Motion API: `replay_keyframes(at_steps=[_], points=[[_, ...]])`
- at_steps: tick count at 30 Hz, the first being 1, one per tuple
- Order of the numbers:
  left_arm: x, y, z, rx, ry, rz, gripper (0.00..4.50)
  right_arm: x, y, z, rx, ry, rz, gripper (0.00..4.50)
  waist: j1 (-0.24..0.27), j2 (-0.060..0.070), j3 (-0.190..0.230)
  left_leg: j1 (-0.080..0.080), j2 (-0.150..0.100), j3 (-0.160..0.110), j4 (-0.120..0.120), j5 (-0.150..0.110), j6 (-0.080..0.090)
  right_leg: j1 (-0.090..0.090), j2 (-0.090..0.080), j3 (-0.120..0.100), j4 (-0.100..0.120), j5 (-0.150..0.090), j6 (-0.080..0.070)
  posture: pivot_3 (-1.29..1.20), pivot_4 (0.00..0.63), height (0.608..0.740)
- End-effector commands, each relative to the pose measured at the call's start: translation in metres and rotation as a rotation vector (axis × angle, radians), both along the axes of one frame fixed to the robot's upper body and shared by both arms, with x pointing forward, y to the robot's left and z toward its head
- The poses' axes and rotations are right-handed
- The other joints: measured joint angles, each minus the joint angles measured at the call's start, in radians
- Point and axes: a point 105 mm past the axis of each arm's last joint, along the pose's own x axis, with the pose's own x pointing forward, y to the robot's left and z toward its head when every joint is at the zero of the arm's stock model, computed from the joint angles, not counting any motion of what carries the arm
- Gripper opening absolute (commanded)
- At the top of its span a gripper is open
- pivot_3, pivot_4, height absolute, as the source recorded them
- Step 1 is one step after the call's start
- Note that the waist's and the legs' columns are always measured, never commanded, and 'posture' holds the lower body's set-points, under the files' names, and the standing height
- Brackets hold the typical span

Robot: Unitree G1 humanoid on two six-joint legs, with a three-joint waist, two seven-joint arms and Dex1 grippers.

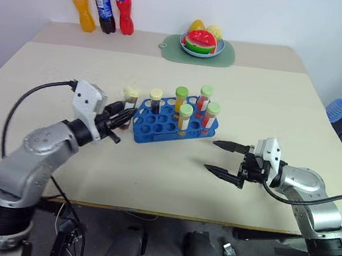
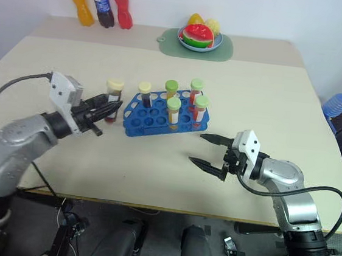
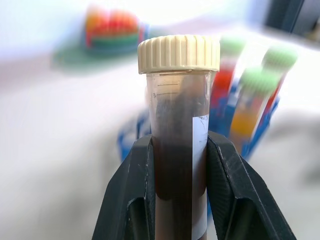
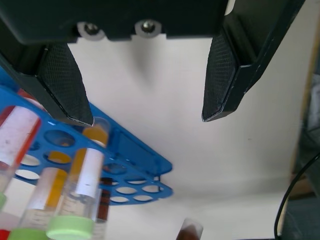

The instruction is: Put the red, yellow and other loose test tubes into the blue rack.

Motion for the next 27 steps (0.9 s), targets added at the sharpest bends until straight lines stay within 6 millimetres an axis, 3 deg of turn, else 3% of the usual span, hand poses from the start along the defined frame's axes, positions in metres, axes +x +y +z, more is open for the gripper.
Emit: replay_keyframes(at_steps=[1,5,15,27], points=[[0.005,-0.014,0.008,0.019,-0.185,0.025,0.8,0.001,-0.005,0.005,-0.022,-0.024,-0.011,3.82,-0.002,0.0,0.0,0.0,0.0,0.0,0.0,0.0,-0.001,0.0,0.0,0.0,0.0,0.001,0.001,0.0,0.15,0.74],[0.013,-0.025,-0.005,0.009,-0.206,0.023,0.8,-0.003,-0.008,0.009,-0.023,-0.022,-0.017,3.82,-0.005,0.0,0.0,0.0,0.0,0.002,0.0,0.0,0.0,-0.001,0.0,0.0,-0.001,0.001,0.002,0.0,0.15,0.74],[0.022,-0.05,-0.062,-0.014,-0.131,-0.028,0.8,-0.009,-0.021,0.014,-0.047,-0.02,-0.062,3.82,-0.001,0.001,-0.001,0.001,0.0,0.002,0.001,-0.003,0.006,0.0,0.0,0.0,-0.001,0.002,0.003,0.0,0.15,0.74],[0.034,-0.052,-0.089,-0.034,-0.049,-0.011,0.8,-0.012,-0.02,0.015,-0.046,-0.026,-0.069,3.82,-0.002,0.004,-0.005,0.003,0.0,0.002,0.003,-0.004,0.007,0.004,0.0,0.0,-0.001,0.002,0.004,0.0,0.15,0.74]])
